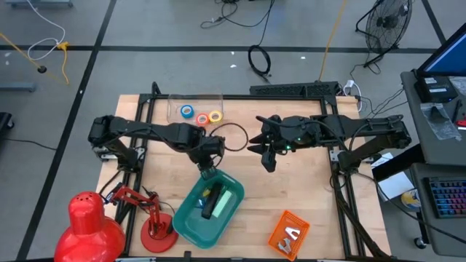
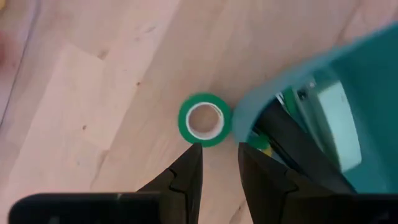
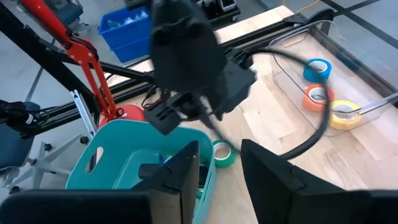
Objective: Pick and place Stapler, Stapler remover, tape
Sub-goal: Adjust the green bin, then put the green tape into the transparent bin
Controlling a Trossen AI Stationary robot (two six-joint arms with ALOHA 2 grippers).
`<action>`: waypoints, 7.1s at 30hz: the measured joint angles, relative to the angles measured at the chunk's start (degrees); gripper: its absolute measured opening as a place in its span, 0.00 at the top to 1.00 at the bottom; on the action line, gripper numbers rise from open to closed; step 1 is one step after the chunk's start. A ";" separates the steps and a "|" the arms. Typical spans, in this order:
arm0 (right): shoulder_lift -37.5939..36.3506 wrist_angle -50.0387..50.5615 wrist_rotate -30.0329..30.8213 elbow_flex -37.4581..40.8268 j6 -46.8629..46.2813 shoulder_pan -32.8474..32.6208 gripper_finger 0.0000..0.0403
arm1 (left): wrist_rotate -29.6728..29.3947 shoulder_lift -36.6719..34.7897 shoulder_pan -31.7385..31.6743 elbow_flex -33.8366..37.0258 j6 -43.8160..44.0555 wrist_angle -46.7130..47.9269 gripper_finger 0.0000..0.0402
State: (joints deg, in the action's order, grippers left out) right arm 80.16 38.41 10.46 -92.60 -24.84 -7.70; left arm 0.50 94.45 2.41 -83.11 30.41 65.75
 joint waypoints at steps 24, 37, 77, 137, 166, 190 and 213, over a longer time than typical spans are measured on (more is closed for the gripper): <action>0.01 -0.02 0.19 0.00 -0.02 0.04 0.72 | 0.09 4.65 2.00 3.37 -4.37 -3.04 0.67; 0.00 -0.02 0.20 0.00 0.02 0.04 0.72 | 2.65 4.68 1.69 3.37 4.73 -3.03 0.97; 0.00 0.13 -0.04 0.00 1.57 0.06 0.72 | 11.31 3.18 8.84 0.38 26.16 -6.30 0.58; 7.72 -7.56 8.83 0.04 -9.86 6.27 0.72 | 4.17 -2.05 -7.58 26.18 -12.53 -22.51 0.55; 7.74 -10.39 8.70 0.04 -8.76 6.05 0.72 | 3.14 4.99 -6.11 26.12 -10.32 -26.63 0.58; 7.72 -11.92 8.83 0.04 -7.47 5.70 0.72 | -5.82 -5.70 -15.50 7.24 -15.34 -9.56 0.91; 7.69 -12.98 8.94 0.04 -7.27 4.15 0.72 | -3.10 -5.75 -54.73 12.89 -30.74 -8.59 0.91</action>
State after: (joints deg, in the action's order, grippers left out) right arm 87.85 25.43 19.40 -92.55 -32.11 -3.55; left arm -2.59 88.71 -52.32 -70.22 -0.33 57.16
